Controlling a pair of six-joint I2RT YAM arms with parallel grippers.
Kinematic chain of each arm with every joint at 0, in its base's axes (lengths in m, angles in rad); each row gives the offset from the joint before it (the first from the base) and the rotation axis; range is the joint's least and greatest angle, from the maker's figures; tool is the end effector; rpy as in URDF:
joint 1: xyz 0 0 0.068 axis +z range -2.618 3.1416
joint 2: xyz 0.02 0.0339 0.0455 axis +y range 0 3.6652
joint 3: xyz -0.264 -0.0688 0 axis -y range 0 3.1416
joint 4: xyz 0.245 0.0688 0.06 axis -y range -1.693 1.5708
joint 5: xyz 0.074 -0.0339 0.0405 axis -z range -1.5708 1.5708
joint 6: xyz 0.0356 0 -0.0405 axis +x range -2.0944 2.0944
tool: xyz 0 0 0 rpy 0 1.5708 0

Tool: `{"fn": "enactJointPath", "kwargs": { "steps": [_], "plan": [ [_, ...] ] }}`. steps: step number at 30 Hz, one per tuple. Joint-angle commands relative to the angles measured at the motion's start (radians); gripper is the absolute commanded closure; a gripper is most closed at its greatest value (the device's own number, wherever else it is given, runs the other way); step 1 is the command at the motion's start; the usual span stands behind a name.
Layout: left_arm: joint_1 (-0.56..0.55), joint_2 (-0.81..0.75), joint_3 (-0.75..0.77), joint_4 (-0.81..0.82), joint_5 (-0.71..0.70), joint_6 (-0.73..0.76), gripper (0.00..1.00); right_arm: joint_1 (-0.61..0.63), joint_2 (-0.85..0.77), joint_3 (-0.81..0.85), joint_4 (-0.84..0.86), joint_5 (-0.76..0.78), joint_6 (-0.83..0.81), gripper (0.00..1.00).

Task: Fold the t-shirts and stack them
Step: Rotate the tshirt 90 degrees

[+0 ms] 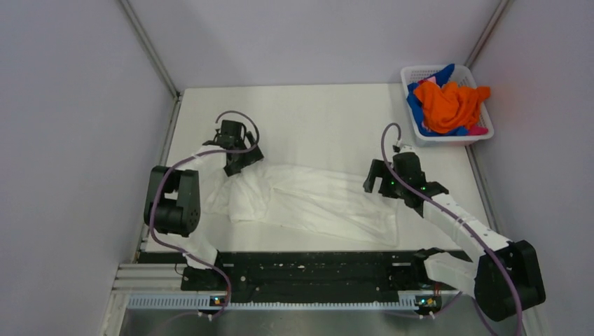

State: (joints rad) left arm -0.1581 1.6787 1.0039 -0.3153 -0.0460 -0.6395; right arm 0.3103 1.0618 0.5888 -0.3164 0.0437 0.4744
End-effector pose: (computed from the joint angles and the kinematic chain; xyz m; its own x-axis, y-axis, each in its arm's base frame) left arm 0.3334 -0.0515 0.1781 -0.7415 -0.4855 -0.4631 -0.3865 0.8733 -0.2966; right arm 0.2042 0.0638 0.2080 -0.7273 0.2460 -0.6407 0.0635 0.9537 0.2941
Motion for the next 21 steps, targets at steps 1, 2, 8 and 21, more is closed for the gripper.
{"fn": "enactJointPath", "kwargs": {
  "steps": [1,2,8,21],
  "plan": [
    [0.006,0.067,0.169,0.026,0.027,0.070,0.01,0.089,0.041,0.034,0.086,-0.022,-0.033,0.01],
    [0.006,0.092,0.207,0.023,0.038,0.075,0.01,0.111,0.050,0.036,0.097,-0.022,-0.038,0.01],
    [0.005,0.299,0.453,-0.109,0.132,0.074,0.01,0.231,0.107,0.047,0.135,-0.022,-0.031,0.01],
    [0.004,-0.044,0.369,-0.218,-0.005,0.061,0.01,0.306,0.223,0.071,0.110,0.089,-0.023,0.01]
  ]
}}
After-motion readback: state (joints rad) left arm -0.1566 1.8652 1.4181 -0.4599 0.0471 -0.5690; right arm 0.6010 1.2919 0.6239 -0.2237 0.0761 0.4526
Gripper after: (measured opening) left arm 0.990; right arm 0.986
